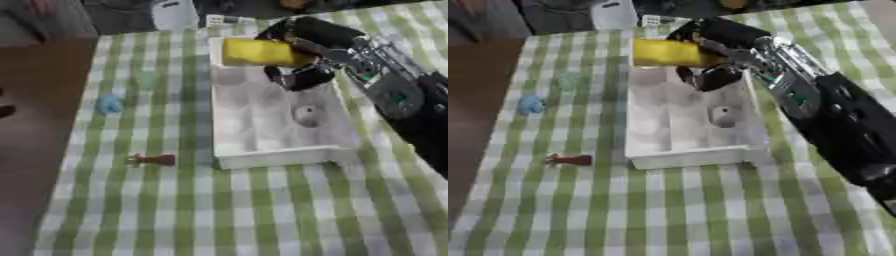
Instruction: Pick up objects on the table and place them in the box.
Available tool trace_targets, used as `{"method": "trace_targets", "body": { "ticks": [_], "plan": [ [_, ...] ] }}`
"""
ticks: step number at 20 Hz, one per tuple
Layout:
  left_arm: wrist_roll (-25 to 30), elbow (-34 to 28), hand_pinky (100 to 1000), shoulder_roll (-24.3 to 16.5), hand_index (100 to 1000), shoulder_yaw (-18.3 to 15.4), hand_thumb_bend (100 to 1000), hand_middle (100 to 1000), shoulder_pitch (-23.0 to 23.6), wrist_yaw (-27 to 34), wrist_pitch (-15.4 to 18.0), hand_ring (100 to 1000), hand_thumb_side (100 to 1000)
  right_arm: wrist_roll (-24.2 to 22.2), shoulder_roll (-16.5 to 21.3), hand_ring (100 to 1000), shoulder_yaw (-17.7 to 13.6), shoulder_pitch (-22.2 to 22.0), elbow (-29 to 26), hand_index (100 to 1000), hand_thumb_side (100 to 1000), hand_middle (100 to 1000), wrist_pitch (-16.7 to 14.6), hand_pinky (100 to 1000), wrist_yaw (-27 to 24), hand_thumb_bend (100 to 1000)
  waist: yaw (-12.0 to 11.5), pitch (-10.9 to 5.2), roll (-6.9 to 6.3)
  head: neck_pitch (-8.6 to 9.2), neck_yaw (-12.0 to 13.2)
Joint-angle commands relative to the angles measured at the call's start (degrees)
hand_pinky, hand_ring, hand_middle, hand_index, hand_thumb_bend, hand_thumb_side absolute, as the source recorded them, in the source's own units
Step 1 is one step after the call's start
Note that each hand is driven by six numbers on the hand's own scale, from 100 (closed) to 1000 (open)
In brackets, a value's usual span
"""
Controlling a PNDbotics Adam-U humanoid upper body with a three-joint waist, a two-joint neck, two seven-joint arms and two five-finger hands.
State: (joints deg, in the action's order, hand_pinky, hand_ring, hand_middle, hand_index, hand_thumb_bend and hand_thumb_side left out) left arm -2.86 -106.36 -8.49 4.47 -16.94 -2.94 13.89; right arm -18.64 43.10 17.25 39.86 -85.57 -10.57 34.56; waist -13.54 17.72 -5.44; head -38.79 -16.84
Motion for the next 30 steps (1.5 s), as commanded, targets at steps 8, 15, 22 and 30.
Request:
{"method": "trace_targets", "body": {
  "ticks": [8,15,22,30],
  "plan": [
    [-0.19,-1.33,786,-0.41,769,-0.03,100,719,-0.57,0.33,0.11,1000,822,-0.57,-0.25,472,0.51,0.58,0.84,757,197,560,-1.65,398,2.55,100,-0.18,-0.63,-0.63,1.76,-2.57],
    [-0.18,-1.41,786,-0.29,769,-0.06,100,719,-0.62,0.38,0.15,1000,823,-3.45,-1.1,635,1.37,-0.19,2.31,866,319,736,-5.24,575,6.0,100,-0.03,-0.56,-0.66,2.57,-2.93],
    [-0.06,-1.42,786,-0.24,769,-0.09,100,719,-0.65,0.4,0.2,1000,823,-6.65,-1.55,890,1.4,-0.58,2.35,987,864,924,-8.74,883,6.48,100,0.41,-0.78,-0.65,2.85,-2.94],
    [-0.02,-1.32,785,-0.15,769,-0.2,100,717,-0.35,0.3,0.27,1000,816,-5.4,-1.42,952,1.13,-1.23,-0.1,1000,883,975,-8.44,947,5.32,100,1.14,-1.77,-0.49,2.72,-2.65]
  ]
}}
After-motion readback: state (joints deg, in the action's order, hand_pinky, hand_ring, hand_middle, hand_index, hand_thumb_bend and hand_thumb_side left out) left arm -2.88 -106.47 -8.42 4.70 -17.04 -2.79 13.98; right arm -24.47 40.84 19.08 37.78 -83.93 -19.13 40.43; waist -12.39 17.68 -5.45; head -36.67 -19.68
